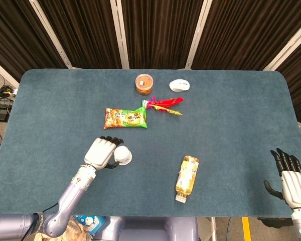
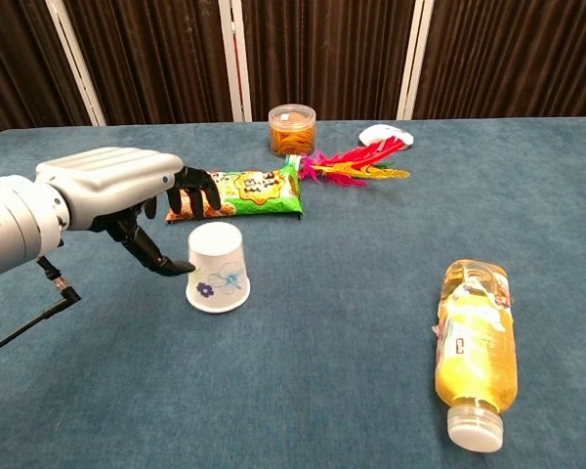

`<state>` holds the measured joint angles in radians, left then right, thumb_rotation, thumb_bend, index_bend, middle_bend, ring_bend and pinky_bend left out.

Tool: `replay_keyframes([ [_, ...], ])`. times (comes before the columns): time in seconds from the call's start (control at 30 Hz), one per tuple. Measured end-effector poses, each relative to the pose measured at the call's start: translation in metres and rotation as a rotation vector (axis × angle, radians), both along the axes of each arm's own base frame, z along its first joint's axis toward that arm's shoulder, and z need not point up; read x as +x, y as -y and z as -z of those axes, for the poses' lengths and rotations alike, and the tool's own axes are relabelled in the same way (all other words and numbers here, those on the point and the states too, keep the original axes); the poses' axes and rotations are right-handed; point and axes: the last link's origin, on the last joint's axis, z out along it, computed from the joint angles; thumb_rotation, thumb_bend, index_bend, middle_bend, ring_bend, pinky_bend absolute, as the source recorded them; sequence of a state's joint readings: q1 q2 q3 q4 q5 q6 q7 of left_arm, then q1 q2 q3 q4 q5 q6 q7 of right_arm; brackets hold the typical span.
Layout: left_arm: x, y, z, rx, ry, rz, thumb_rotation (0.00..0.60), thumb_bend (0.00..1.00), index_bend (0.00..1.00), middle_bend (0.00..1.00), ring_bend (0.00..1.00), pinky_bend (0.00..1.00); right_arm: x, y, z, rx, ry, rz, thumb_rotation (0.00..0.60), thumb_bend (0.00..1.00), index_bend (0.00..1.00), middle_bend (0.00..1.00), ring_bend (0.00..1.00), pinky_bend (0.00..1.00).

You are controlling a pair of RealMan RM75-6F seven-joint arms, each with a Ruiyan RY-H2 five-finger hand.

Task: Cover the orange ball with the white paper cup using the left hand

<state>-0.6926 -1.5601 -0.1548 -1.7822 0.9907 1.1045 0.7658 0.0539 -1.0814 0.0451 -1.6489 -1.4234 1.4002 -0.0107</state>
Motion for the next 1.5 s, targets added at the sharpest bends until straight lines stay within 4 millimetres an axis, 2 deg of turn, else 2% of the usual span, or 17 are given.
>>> replay_keyframes([
  [0.1,-0.003,0.001,0.001,-0.016,-0.002,-0.009,0.600,0.14,0.08,0.13,0.14,0.22,0.000,0.000,0.000,0.000,0.001,0.002,0.600,0.35,0.00,0.00,0.00,0.03],
  [0.27,-0.005,0.001,-0.005,-0.009,0.015,-0.019,0.600,0.14,0.07,0.12,0.14,0.20,-0.001,0.001,0.000,0.000,0.003,0.004,0.600,0.35,0.00,0.00,0.00,0.03],
  [0.47,-0.020,0.006,-0.029,0.040,0.033,-0.032,0.600,0.14,0.06,0.12,0.14,0.20,-0.001,0.001,-0.001,0.001,0.002,0.006,0.600,0.35,0.00,0.00,0.00,0.03],
  [0.7,-0.065,0.018,-0.072,0.118,0.002,-0.082,0.600,0.14,0.06,0.10,0.13,0.20,0.000,0.000,0.001,0.004,-0.011,0.001,0.600,0.35,0.00,0.00,0.00,0.03],
  [0.8,-0.086,0.027,-0.093,0.150,-0.011,-0.110,0.600,0.13,0.05,0.06,0.09,0.18,0.001,-0.001,0.001,0.003,-0.019,-0.001,0.600,0.35,0.00,0.00,0.00,0.03],
  [0.93,-0.114,0.047,-0.120,0.174,-0.028,-0.157,0.600,0.13,0.03,0.02,0.04,0.12,0.000,-0.001,0.000,-0.001,-0.021,0.004,0.600,0.35,0.00,0.00,0.00,0.03],
  [1.03,-0.129,0.062,-0.135,0.197,-0.012,-0.182,0.600,0.13,0.01,0.00,0.01,0.10,0.000,-0.001,0.000,-0.002,-0.021,0.000,0.600,0.35,0.00,0.00,0.00,0.03],
  [1.2,-0.150,0.082,-0.149,0.244,0.008,-0.187,0.600,0.13,0.00,0.00,0.00,0.04,0.001,-0.002,0.000,0.003,-0.025,-0.008,0.600,0.35,0.00,0.00,0.00,0.03],
  [1.33,-0.176,0.097,-0.154,0.246,-0.016,-0.234,0.600,0.12,0.00,0.00,0.00,0.02,0.003,-0.002,0.000,-0.001,-0.026,-0.020,0.600,0.35,0.00,0.00,0.00,0.03],
  [1.5,-0.177,0.098,-0.155,0.283,0.003,-0.199,0.600,0.12,0.00,0.00,0.00,0.02,0.003,-0.001,0.002,-0.001,-0.027,-0.029,0.600,0.35,0.00,0.00,0.00,0.03],
])
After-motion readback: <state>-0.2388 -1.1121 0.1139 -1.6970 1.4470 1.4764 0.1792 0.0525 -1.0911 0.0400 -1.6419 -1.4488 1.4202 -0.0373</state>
